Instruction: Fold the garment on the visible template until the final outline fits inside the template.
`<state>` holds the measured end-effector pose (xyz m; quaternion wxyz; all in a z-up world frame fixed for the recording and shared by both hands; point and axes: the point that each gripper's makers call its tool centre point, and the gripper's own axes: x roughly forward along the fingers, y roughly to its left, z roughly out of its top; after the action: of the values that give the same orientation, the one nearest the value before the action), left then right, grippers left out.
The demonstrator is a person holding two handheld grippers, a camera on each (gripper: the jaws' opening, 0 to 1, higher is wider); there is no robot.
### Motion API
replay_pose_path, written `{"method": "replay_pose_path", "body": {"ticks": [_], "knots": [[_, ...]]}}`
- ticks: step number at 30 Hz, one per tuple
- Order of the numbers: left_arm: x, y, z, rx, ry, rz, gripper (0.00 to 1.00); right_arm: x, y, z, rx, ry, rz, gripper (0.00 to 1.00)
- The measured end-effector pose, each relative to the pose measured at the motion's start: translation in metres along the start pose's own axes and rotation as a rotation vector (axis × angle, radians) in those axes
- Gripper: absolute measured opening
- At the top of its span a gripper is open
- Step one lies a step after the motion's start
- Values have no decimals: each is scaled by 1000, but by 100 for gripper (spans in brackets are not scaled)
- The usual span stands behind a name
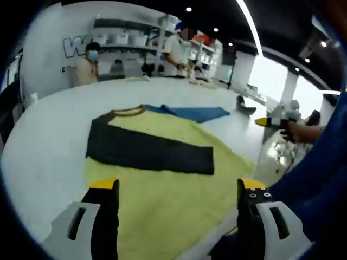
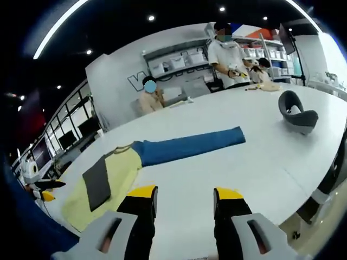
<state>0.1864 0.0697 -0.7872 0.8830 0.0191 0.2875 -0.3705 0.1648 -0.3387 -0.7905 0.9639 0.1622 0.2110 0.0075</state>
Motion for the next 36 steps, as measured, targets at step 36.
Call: {"method": "replay_pose_path", "body": {"ticks": [36], "knots": [[-19, 5, -15, -128, 47, 233, 88, 131, -116, 60, 287, 12, -101, 42]]}}
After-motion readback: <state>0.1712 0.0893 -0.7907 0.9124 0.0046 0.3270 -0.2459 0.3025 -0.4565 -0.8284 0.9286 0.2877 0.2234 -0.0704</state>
